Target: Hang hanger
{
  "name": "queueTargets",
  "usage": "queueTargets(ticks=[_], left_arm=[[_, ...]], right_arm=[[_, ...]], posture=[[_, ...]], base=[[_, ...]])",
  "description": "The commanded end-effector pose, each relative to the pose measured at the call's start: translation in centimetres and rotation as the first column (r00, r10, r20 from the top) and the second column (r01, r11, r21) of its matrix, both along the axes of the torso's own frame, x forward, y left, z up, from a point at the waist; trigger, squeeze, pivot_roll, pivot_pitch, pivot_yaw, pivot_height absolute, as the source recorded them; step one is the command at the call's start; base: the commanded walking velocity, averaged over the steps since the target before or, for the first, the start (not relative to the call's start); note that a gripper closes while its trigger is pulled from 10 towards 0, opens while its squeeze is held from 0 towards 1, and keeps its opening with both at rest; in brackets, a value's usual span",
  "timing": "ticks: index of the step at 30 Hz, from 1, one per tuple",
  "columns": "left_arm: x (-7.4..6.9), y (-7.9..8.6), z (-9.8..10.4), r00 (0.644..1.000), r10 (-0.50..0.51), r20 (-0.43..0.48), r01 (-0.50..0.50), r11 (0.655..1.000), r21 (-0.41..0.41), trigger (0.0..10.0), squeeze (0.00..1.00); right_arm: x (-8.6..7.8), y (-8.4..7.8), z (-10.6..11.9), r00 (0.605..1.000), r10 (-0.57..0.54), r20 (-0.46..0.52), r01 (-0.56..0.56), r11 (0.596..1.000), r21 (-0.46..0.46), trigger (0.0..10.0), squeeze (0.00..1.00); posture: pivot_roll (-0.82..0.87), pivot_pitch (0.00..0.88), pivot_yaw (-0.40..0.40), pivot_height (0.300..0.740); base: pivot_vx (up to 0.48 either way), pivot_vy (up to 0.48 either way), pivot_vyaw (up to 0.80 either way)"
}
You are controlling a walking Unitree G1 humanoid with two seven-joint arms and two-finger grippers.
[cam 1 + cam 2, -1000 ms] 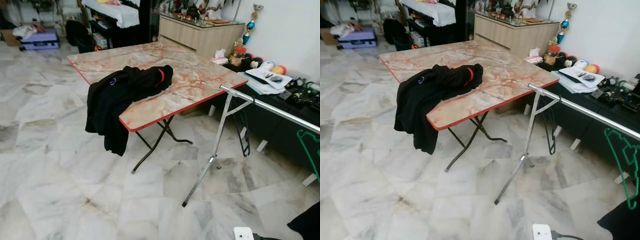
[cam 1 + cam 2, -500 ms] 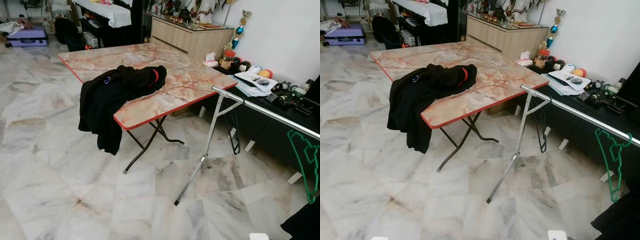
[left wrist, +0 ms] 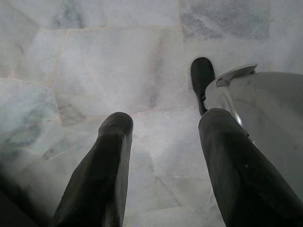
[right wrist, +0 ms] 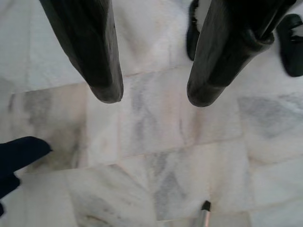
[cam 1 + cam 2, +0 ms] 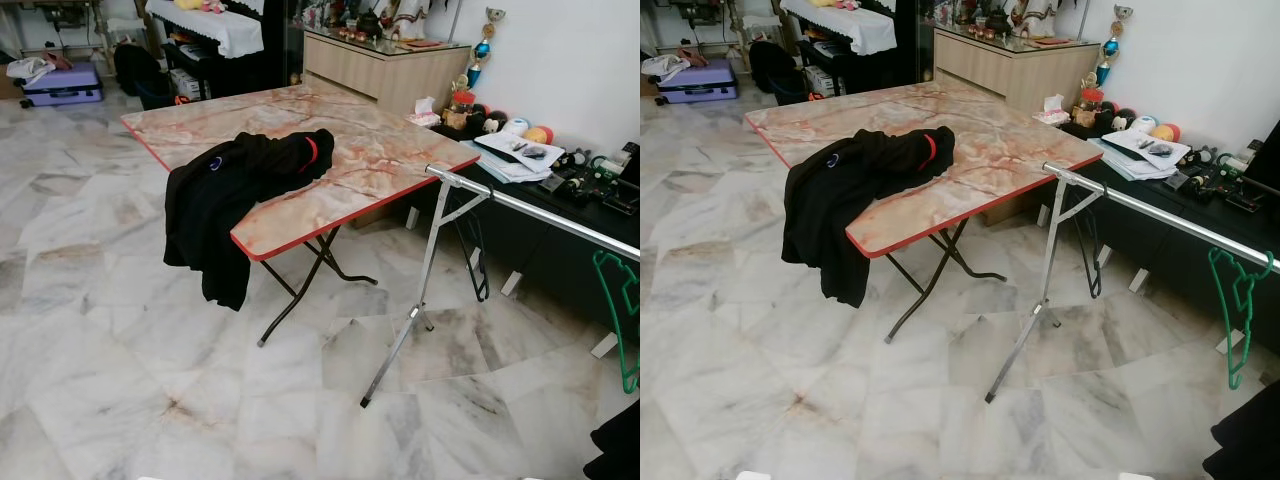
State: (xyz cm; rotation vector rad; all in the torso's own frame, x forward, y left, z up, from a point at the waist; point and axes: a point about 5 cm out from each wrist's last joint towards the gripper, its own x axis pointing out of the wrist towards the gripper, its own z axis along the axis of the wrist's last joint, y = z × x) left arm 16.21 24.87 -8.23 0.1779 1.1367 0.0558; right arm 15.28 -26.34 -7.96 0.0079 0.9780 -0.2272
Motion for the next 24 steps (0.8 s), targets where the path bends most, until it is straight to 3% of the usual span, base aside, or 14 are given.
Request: queueTargets(ticks=[1,16,24], left_arm=[[-0.3,0.2,-0.1,1.000,-0.014,-0.016,0.014,1.000,0.007,10.0,0.00],[-1.2,0.5,-0.3,0.999,-0.041,-0.035,0.041,0.999,-0.003,10.0,0.00],[-1.8,0.3,-0.6,0.999,-0.022,-0.036,0.021,1.000,-0.011,10.0,0.00]], right_arm=[[0.3,-0.2,0.2,1.000,-0.023,0.020,0.023,1.000,-0.002,10.0,0.00],[-0.5,0.0,-0.1,0.999,-0.030,0.015,0.030,0.999,0.010,10.0,0.00],[-1.1,-0.2,-0.3,1.000,-0.026,0.002,0.026,1.000,0.012,10.0,0.00]], posture=[[0.02,0.007,-0.012,0.740],[0.03,0.058,-0.011,0.740],[0.01,0.069,-0.019,0.740]], base=[[0.000,0.000,0.00],[0.000,0.000,0.00],[0.000,0.000,-0.76]])
